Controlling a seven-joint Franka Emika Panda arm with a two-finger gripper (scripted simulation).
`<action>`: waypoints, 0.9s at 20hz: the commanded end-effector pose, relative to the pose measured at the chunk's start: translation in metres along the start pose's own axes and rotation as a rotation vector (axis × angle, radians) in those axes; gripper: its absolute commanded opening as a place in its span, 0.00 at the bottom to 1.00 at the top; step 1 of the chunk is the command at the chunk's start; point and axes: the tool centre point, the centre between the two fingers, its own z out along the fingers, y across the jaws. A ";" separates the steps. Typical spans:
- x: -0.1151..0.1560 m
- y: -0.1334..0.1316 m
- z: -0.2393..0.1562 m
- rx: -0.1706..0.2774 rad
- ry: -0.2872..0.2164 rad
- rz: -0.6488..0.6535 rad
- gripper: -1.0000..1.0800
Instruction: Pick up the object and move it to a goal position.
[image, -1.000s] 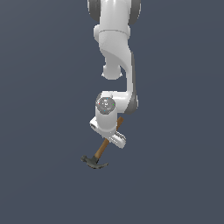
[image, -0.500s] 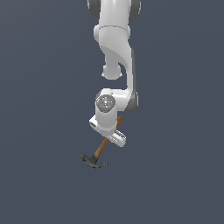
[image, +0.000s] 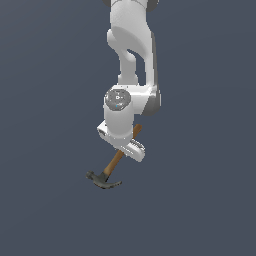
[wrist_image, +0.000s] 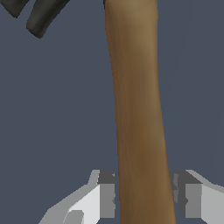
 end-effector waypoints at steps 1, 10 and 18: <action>0.003 0.000 -0.030 0.003 0.004 0.000 0.00; 0.013 0.001 -0.136 0.003 0.004 -0.002 0.00; 0.020 0.000 -0.202 0.004 0.003 -0.004 0.00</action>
